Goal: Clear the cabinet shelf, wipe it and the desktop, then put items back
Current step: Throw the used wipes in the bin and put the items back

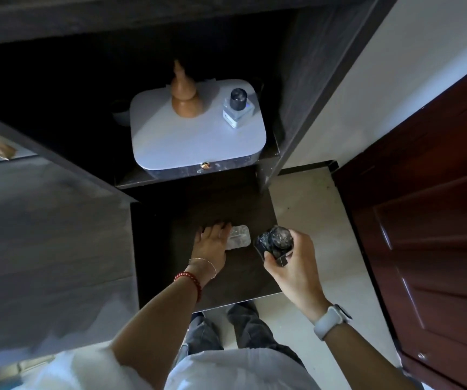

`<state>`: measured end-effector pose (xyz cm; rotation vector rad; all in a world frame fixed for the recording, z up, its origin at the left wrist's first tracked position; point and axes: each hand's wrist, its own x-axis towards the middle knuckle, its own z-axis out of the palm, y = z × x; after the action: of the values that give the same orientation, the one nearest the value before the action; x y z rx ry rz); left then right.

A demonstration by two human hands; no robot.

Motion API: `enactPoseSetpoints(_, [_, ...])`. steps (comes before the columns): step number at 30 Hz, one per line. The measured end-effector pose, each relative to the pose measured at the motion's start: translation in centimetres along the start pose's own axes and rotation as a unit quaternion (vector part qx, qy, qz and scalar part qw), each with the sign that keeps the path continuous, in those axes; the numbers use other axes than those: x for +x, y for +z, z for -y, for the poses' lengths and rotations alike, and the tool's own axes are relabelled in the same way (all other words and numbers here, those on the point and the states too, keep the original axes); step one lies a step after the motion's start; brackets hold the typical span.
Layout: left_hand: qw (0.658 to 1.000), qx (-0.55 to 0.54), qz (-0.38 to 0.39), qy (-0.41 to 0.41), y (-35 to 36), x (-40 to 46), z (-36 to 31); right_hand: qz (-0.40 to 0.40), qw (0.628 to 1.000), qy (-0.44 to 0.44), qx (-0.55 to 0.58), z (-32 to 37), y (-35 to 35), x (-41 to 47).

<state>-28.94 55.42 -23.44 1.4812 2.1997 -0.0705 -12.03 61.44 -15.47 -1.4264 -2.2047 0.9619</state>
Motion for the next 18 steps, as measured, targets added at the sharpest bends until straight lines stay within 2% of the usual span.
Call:
enactPoseSetpoints(3, [0.997,-0.051,-0.046,-0.018,-2.4,-1.9,0.1,0.013,1.000,-0.020,0.005,1.3,-0.5,-0.2])
enactPoseSetpoints(7, [0.968,-0.088,-0.234,-0.014,-6.9,-7.0,3.1,0.046,0.994,-0.100,0.013,4.9,0.3,-0.1])
enactPoseSetpoints(8, [0.960,-0.100,-0.259,-0.027,-8.1,-8.7,4.4,0.053,0.991,-0.119,0.018,6.3,0.7,-0.2])
enactPoseSetpoints(14, [0.898,-0.119,-0.377,-0.193,-12.8,-19.7,16.1,0.125,0.954,-0.264,0.062,18.3,7.1,-2.5])
enactPoseSetpoints(18, [0.855,-0.156,-0.398,-0.294,-14.2,-26.7,24.6,0.170,0.922,-0.340,0.078,26.7,14.0,-4.9])
